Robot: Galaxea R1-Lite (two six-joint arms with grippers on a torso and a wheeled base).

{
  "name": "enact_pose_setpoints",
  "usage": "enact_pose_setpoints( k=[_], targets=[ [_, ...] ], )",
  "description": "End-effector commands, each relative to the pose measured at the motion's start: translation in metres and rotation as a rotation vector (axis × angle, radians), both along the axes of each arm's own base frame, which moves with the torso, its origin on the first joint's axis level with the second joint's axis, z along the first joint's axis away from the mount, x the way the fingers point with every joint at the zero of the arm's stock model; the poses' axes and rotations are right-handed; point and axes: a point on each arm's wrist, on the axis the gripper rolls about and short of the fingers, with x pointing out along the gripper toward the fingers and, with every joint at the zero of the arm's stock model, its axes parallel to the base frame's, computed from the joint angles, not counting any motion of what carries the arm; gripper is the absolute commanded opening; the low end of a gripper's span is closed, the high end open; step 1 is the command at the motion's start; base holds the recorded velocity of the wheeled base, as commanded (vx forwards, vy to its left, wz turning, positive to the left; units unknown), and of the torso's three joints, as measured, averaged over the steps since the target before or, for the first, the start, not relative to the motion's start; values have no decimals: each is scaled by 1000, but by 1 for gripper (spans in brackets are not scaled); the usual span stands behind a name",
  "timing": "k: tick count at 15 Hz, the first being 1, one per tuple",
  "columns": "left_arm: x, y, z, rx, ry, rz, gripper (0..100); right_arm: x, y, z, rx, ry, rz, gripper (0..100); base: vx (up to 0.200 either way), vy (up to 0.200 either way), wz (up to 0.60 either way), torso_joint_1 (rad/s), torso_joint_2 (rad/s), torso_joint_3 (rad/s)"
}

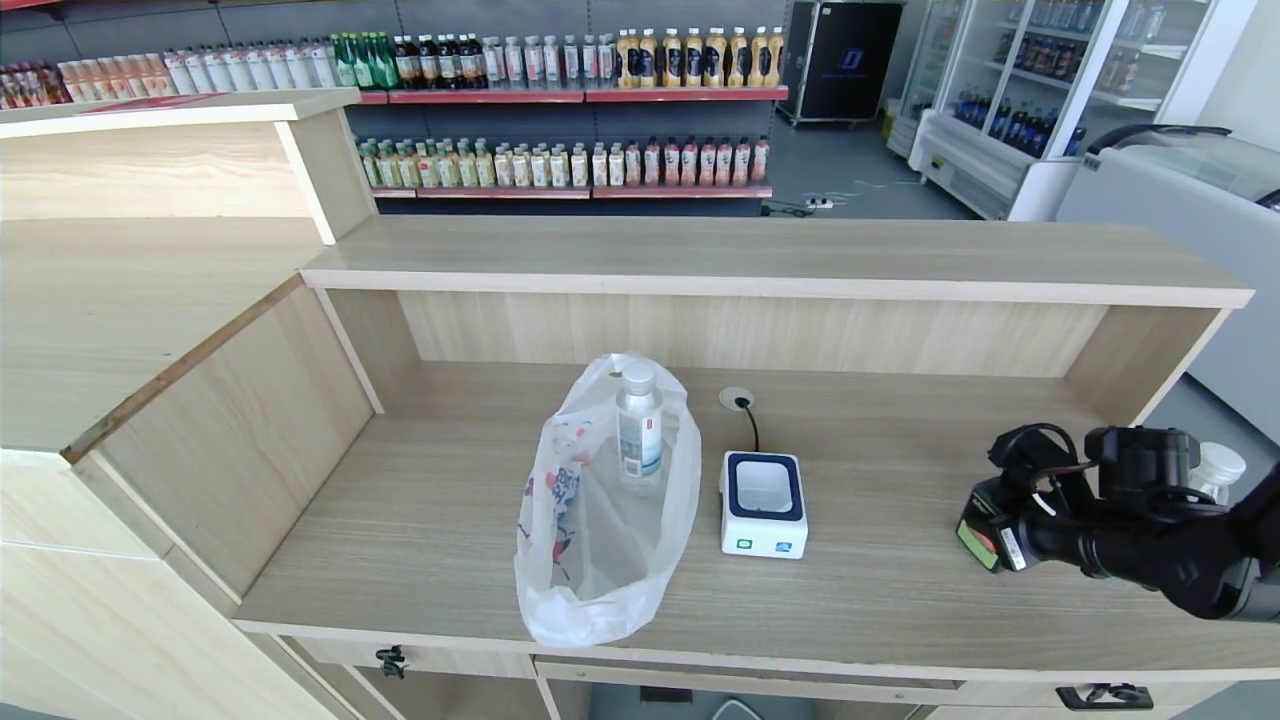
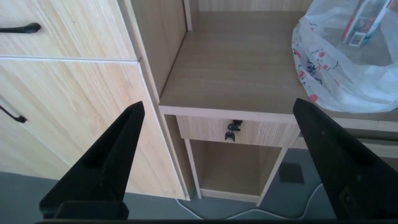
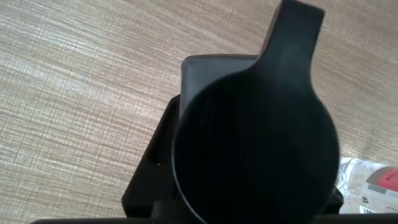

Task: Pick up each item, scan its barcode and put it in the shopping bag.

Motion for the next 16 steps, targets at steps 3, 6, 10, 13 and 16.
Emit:
enact_pose_setpoints(
  k=[3, 6, 10, 13, 16],
  targets=[
    [0, 0, 0, -1, 0, 1, 100, -59, 37, 138, -276, -441, 214, 0, 0, 0, 0, 0, 0, 0],
    [0, 0, 0, -1, 0, 1, 100, -105, 82, 183, -413, -702, 479, 0, 0, 0, 0, 0, 0, 0],
    [0, 0, 0, 1, 0, 1, 100, -130, 128, 198, -992, -1153, 945, 0, 0, 0, 0, 0, 0, 0],
    [0, 0, 0, 1, 0, 1, 100, -151, 158, 198, -1403, -1437, 1070, 0, 0, 0, 0, 0, 0, 0],
    [0, 0, 0, -1, 0, 1, 100, -166, 177, 199, -1633, -1637, 1090, 0, 0, 0, 0, 0, 0, 0]
  ],
)
